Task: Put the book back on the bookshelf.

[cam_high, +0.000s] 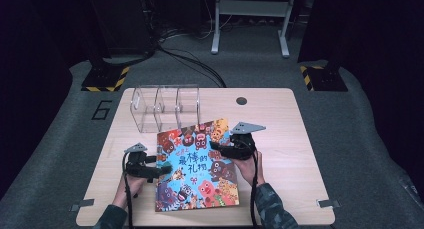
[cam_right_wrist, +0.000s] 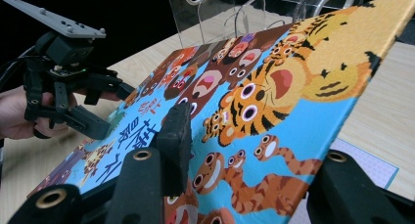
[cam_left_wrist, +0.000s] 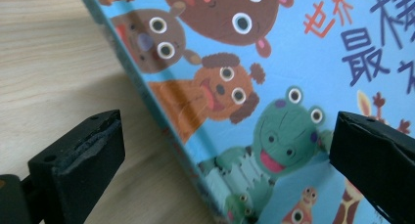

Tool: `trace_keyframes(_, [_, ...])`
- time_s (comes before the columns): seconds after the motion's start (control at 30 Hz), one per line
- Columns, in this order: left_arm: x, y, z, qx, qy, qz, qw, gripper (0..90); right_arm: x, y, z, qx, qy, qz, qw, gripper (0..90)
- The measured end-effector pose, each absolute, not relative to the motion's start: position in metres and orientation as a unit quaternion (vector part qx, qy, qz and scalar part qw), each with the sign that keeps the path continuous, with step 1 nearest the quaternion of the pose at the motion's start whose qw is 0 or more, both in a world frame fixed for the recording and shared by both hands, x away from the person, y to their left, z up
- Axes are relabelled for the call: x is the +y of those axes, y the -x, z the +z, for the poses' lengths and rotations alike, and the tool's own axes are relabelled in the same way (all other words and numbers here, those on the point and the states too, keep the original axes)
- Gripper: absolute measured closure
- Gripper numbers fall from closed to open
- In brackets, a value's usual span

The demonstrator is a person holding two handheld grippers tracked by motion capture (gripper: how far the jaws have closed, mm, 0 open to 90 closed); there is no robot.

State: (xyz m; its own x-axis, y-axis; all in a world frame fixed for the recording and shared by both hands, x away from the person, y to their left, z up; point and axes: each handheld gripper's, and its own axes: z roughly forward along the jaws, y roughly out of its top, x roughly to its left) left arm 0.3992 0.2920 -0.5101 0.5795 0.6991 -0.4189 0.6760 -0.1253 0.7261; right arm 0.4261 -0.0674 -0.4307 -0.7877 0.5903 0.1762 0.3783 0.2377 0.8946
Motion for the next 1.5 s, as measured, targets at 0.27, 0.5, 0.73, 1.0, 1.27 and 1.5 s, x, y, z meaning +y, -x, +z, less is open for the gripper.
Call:
trace_keyframes(0.27, [0.285,-0.406,-0.512,0.430,-0.749,-0.015,0.504,0.2,-0.065,-0.426,-0.430,0.780,-0.306,0.537,0.097,55.8])
trace_keyframes(0.5, [0.292,-0.405,-0.512,0.434,-0.731,-0.015,0.526,8.3,-0.065,-0.430,-0.432,0.778,-0.321,0.534,0.083,54.6])
trace_keyframes(0.73, [0.296,-0.397,-0.506,0.430,-0.726,0.017,0.536,22.5,-0.066,-0.440,-0.434,0.782,-0.373,0.496,0.062,48.7])
trace_keyframes(1.0, [0.295,-0.388,-0.484,0.419,-0.740,0.065,0.522,31.5,-0.061,-0.446,-0.431,0.793,-0.411,0.447,0.046,39.8])
trace_keyframes(1.27, [0.295,-0.383,-0.475,0.410,-0.747,0.080,0.517,34.3,-0.059,-0.450,-0.426,0.796,-0.416,0.439,0.036,39.2])
trace_keyframes(1.5, [0.294,-0.382,-0.467,0.398,-0.755,0.090,0.514,35.4,-0.059,-0.450,-0.422,0.801,-0.413,0.432,0.035,36.8])
